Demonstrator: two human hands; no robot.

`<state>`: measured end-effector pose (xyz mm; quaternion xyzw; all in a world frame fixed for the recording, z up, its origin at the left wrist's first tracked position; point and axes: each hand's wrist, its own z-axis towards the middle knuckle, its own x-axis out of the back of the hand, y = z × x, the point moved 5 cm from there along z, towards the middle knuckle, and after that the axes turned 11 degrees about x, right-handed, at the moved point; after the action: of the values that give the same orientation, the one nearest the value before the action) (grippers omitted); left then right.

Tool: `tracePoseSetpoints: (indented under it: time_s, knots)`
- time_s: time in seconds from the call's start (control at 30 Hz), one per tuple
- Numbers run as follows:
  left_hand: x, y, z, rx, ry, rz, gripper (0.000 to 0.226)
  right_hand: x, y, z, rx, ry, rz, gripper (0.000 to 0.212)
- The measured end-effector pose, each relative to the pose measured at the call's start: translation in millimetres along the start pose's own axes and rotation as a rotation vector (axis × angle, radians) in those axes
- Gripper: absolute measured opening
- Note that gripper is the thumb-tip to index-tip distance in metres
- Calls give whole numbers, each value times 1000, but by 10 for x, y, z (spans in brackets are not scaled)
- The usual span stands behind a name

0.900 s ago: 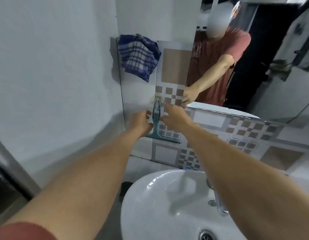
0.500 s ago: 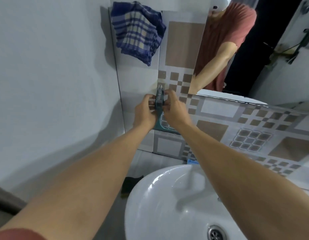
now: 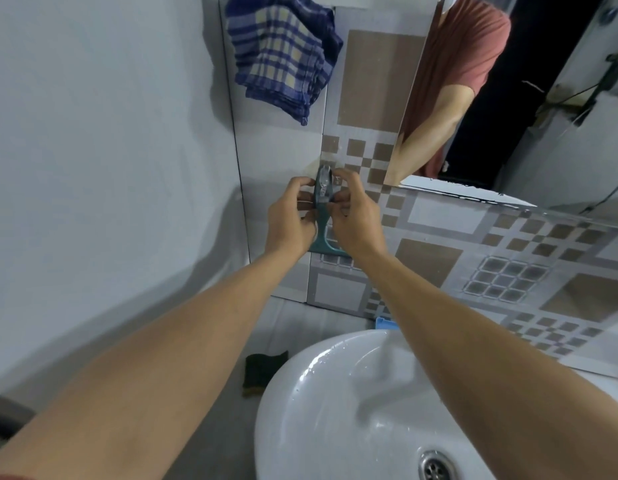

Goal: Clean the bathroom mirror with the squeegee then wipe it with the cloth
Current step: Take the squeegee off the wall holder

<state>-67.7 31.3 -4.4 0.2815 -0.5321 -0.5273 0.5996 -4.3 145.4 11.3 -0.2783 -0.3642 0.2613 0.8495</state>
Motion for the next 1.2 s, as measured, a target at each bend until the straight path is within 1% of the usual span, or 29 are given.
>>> tracePoseSetpoints:
  time_s: [0.17, 0.27, 0.43, 0.6, 0.83, 0.93, 1.0, 1.13, 1.2]
  knots:
    - [98, 222, -33, -88, 13, -12, 48, 122, -122, 46, 49, 49, 17, 59]
    - [151, 356, -53, -119, 19, -27, 48, 207, -229, 80, 99, 66, 16, 68]
    - [226, 555, -157, -174, 50, -42, 47, 361, -401, 123, 124, 40, 0, 69]
    - [331, 749, -264, -238, 55, -52, 48, 540, -629, 129, 173, -6, -38, 79]
    - [471, 1163, -476, -307, 58, -16, 47, 974, -1059, 102, 141, -105, 18, 82]
    - [508, 1449, -634, -335, 75, -20, 48, 1250, -1254, 71, 172, -64, 6, 81]
    - [512, 1677, -737, -364, 75, -26, 48, 1473, -1330, 46, 160, -12, 45, 78]
    - [441, 2134, -938, -437, 25, -23, 41, 1932, -1422, -41, 115, 74, 203, 79]
    - [368, 2300, -1037, -455, -28, -5, 42, 2182, -1467, -105, 86, 122, 301, 78]
